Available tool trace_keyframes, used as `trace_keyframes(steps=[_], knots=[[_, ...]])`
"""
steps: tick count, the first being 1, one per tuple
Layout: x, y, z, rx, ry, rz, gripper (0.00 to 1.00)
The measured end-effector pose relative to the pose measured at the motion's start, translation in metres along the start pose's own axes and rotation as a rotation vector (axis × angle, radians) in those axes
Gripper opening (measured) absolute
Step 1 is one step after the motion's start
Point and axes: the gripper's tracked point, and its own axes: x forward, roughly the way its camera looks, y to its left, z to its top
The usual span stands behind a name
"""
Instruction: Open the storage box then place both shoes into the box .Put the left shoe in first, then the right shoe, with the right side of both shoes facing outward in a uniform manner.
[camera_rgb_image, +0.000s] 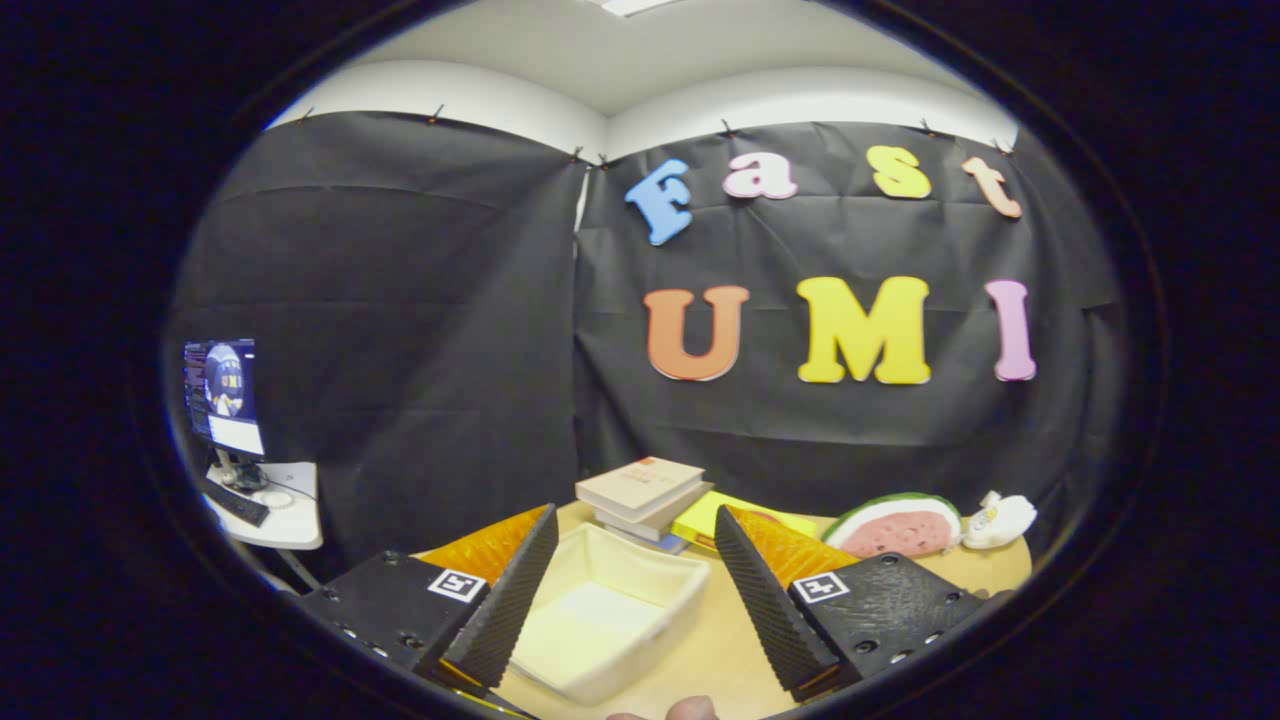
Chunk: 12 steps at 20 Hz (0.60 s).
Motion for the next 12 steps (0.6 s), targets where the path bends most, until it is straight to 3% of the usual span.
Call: trace_keyframes(steps=[7,12], knots=[[-0.065,-0.158,-0.047,0.014,0.07,-0.269,0.96],[-0.069,-0.206,-0.118,0.084,0.216,-0.332,0.96]])
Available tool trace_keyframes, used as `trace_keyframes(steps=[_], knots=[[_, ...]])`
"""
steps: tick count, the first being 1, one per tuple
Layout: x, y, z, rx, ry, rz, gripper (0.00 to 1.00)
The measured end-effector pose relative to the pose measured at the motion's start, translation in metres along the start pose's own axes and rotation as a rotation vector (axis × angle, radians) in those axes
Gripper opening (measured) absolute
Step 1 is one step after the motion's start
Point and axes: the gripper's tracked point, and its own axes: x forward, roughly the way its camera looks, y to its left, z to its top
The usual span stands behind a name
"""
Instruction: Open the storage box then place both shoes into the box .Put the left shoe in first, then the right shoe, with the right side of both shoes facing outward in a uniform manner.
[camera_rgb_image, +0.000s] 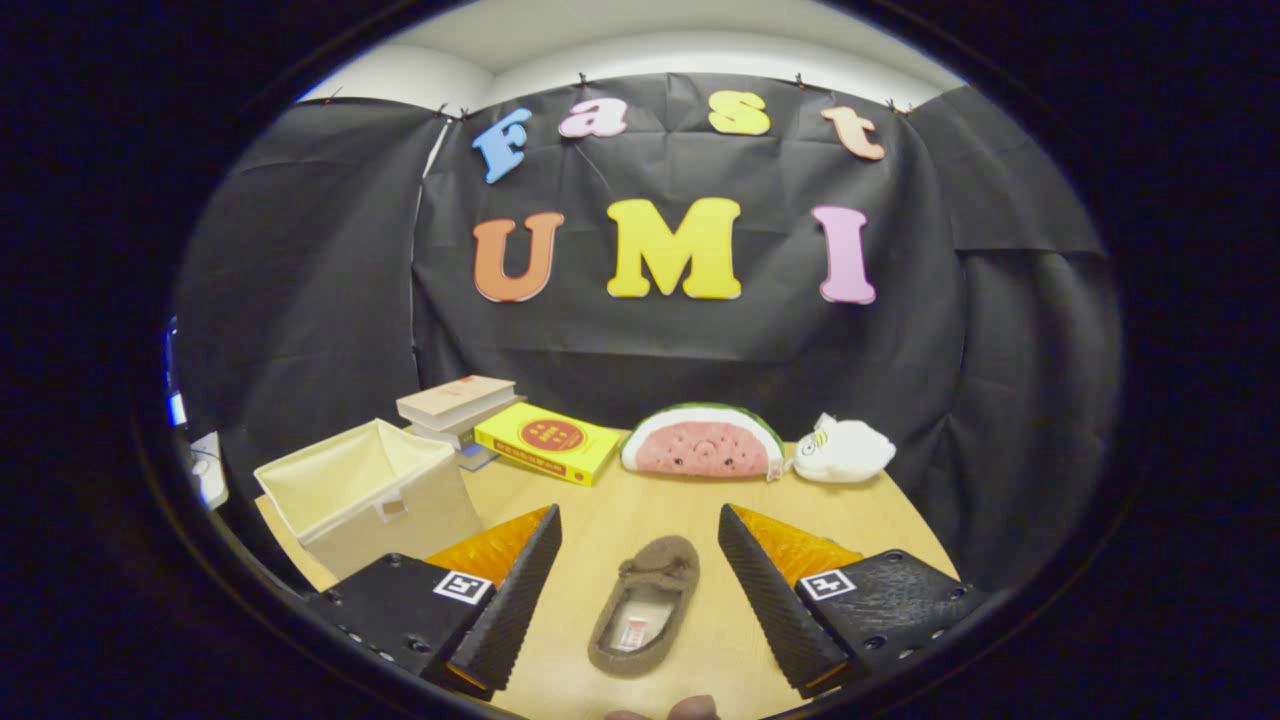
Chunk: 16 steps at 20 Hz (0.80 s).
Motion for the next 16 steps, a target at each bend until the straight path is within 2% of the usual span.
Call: trace_keyframes(steps=[8,12,15,16], knots=[[0.054,-0.032,-0.102,0.075,0.278,-0.014,0.96],[0.071,-0.031,-0.134,0.144,0.388,0.006,0.96],[0.081,-0.031,-0.146,0.172,0.42,0.009,0.78],[0.082,-0.029,-0.147,0.181,0.426,0.015,0.67]])
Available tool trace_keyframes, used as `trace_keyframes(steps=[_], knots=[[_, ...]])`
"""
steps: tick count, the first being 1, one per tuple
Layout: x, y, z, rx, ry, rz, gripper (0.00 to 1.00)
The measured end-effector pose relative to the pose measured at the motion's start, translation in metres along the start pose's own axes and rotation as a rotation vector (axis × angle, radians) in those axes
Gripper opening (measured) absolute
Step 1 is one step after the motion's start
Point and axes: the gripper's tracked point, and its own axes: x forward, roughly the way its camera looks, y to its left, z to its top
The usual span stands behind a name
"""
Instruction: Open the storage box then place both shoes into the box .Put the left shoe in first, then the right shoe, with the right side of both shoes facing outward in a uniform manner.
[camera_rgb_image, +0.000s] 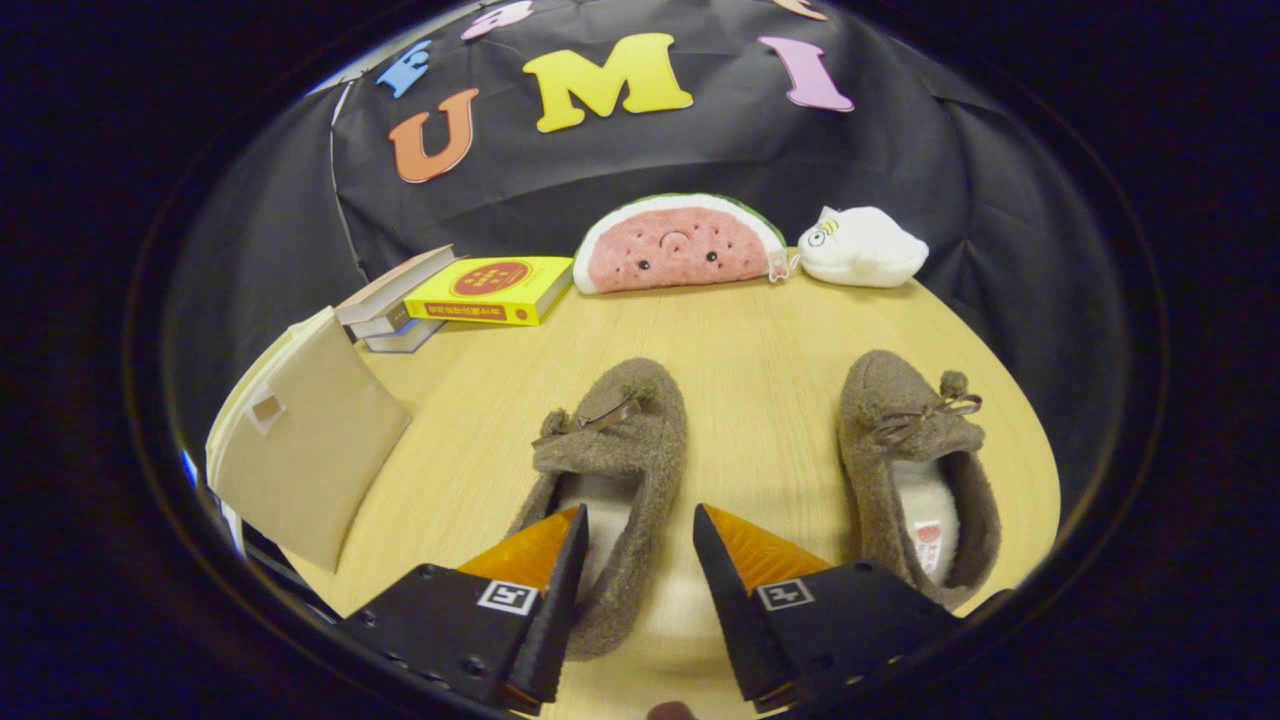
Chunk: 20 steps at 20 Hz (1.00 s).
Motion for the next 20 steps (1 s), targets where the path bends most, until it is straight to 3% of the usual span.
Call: trace_keyframes(steps=[2,5,12,20], knots=[[0.006,0.001,-0.008,-0.011,0.035,0.008,0.45],[0.005,0.0,-0.002,0.024,0.027,0.023,0.02],[-0.009,0.017,0.001,0.159,0.01,0.081,0.0],[-0.055,0.053,0.028,0.287,-0.041,0.178,0.0]])
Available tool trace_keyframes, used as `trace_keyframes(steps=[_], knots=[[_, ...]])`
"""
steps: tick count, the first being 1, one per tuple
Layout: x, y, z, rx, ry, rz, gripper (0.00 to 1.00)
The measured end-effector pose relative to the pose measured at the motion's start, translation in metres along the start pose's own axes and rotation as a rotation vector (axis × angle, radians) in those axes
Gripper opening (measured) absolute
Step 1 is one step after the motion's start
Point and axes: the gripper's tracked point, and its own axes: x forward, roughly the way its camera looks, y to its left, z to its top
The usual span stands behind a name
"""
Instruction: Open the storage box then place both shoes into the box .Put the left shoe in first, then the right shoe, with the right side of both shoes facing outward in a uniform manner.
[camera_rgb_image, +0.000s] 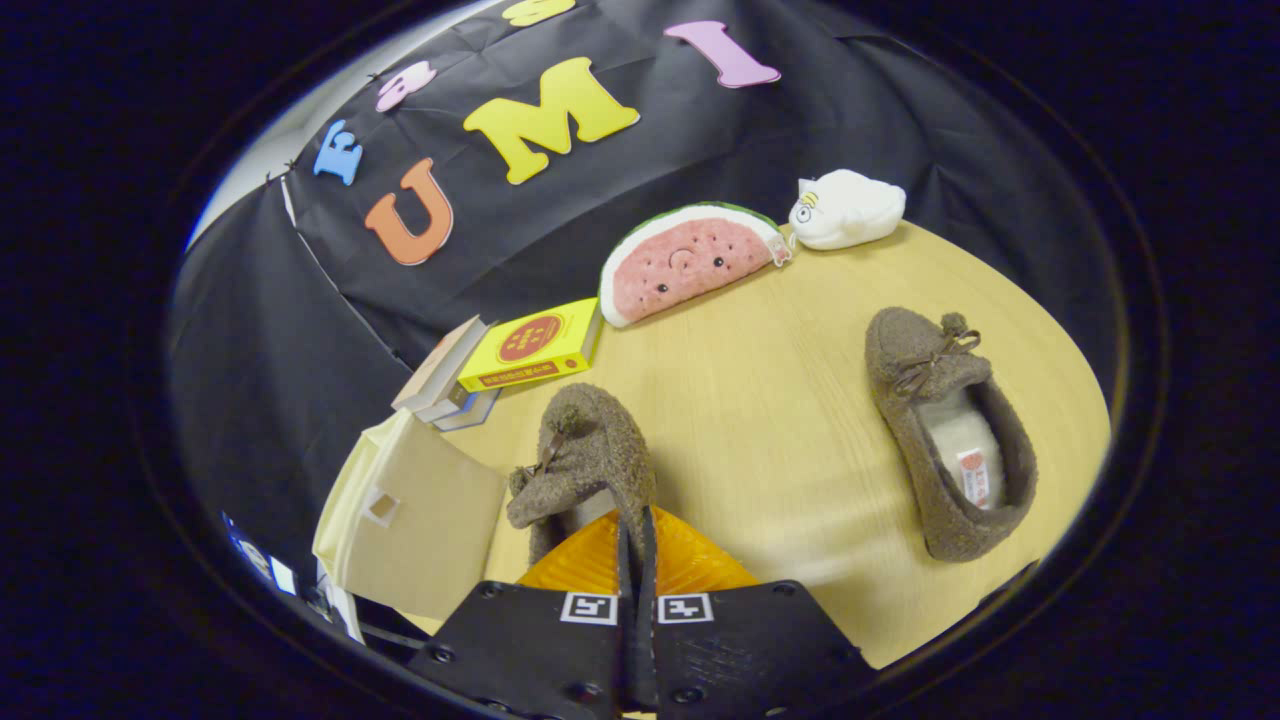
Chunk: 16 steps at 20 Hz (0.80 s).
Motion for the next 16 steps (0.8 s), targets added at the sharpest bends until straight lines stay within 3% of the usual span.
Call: trace_keyframes(steps=[5,12,16], knots=[[-0.024,0.072,0.025,-0.058,-0.066,0.036,0.0],[-0.031,0.212,0.032,0.054,-0.043,0.149,0.0],[-0.015,0.277,0.011,0.091,-0.043,0.178,0.0]])
